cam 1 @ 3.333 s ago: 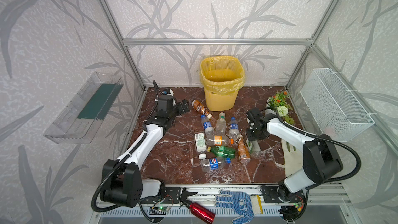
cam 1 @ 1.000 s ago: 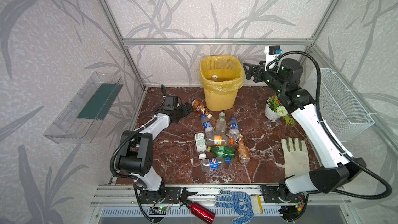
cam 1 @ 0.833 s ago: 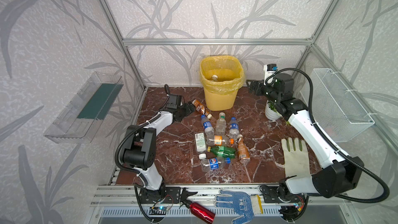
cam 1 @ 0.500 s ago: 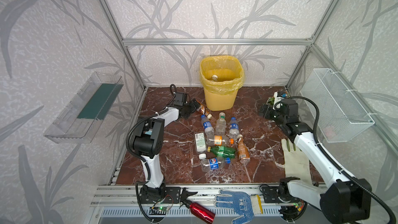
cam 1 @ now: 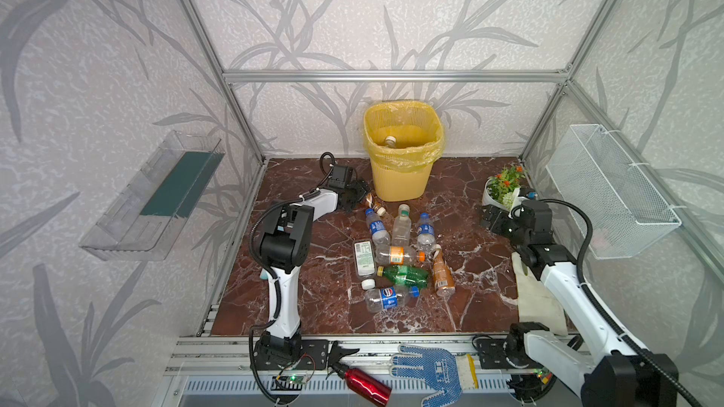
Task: Throw the plastic bottles in the bin
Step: 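Grasp the brown Nescafe bottle with the left gripper while the right arm withdraws, then carry the Nescafe bottle over the yellow bin and open the left gripper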
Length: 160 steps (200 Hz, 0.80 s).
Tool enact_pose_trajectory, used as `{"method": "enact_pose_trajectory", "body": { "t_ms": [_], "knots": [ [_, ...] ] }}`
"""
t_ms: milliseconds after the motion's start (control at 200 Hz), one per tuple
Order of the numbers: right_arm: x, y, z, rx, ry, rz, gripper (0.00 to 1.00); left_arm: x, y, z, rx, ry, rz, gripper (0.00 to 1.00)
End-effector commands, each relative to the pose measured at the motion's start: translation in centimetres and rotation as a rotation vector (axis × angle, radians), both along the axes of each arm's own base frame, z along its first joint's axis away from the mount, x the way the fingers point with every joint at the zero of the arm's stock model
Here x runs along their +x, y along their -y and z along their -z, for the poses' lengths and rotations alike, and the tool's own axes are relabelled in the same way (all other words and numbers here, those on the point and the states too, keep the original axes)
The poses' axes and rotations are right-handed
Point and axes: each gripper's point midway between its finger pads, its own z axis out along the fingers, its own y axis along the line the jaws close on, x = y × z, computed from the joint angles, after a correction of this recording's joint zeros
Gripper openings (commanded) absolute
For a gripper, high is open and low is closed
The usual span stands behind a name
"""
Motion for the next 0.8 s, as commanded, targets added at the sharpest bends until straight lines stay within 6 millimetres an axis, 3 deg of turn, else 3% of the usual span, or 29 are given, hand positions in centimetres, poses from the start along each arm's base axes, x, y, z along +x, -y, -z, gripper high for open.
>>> {"method": "enact_pose_trajectory", "body": {
  "t_ms": [0,135,260,355,455,600,690,795],
  "knots": [
    [-0.3,0.4,0.2,0.003,0.001,0.017,0.97,1.0,0.2,-0.3,-0.001,-0.002,-0.032,0.89],
    [-0.5,0.7,0.4,0.009,-0.003,0.025,0.97,1.4,0.5,0.6,-0.029,-0.017,-0.041,0.82],
    [-0.7,1.1,0.3,0.015,-0.002,0.033,0.97,1.8,-0.1,1.5,-0.101,-0.016,-0.083,0.7],
    [-1.0,1.6,0.2,0.011,-0.001,0.046,0.97,2.0,-0.5,0.9,-0.123,0.012,-0.092,0.6],
    [-1.2,1.9,0.0,-0.013,-0.002,0.047,0.97,2.3,-0.8,-1.1,-0.136,0.066,-0.088,0.5],
    [-1.1,2.0,-0.5,-0.025,0.003,0.045,0.97,2.5,-2.3,-7.6,-0.143,0.214,-0.091,0.46],
    [-1.0,2.0,-0.8,-0.025,0.011,0.047,0.97,1.9,-5.0,-13.8,-0.102,0.348,-0.118,0.45],
    [-0.9,2.0,-1.0,-0.025,0.017,0.048,0.97,-0.1,-8.7,-21.8,-0.04,0.529,-0.175,0.41]
  ]
}}
